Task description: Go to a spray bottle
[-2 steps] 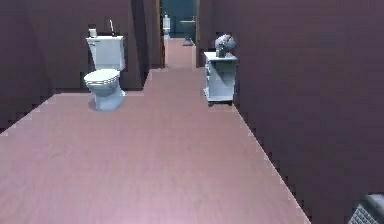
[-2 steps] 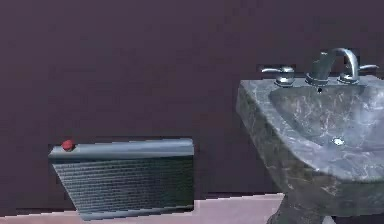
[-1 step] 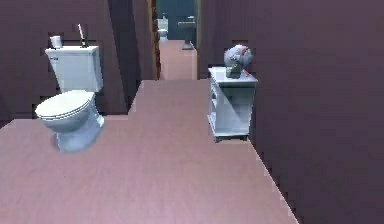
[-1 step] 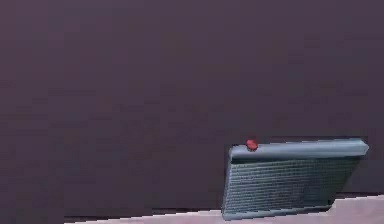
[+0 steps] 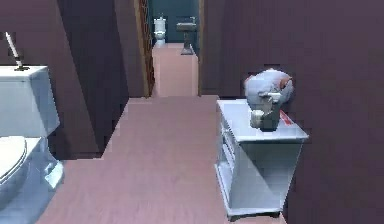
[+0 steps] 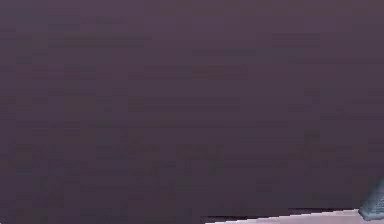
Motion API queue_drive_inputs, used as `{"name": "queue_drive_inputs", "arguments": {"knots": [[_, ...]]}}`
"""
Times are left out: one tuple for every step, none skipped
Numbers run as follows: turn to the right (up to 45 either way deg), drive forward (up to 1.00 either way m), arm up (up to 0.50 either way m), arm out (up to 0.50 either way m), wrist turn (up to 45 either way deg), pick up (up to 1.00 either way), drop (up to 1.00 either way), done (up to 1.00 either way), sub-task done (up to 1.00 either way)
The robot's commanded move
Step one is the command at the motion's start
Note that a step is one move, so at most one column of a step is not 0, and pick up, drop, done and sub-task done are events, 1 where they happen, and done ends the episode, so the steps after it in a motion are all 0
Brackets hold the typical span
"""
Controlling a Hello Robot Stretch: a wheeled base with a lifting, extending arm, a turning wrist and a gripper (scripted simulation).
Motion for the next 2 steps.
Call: {"name": "queue_drive_inputs", "arguments": {"knots": [[-9.0,0.00,0.00,0.00,0.0,0.00,0.00,0.00,0.00],[0.0,0.40,0.00,0.00,0.0,0.00,0.00,0.00,0.00]]}}
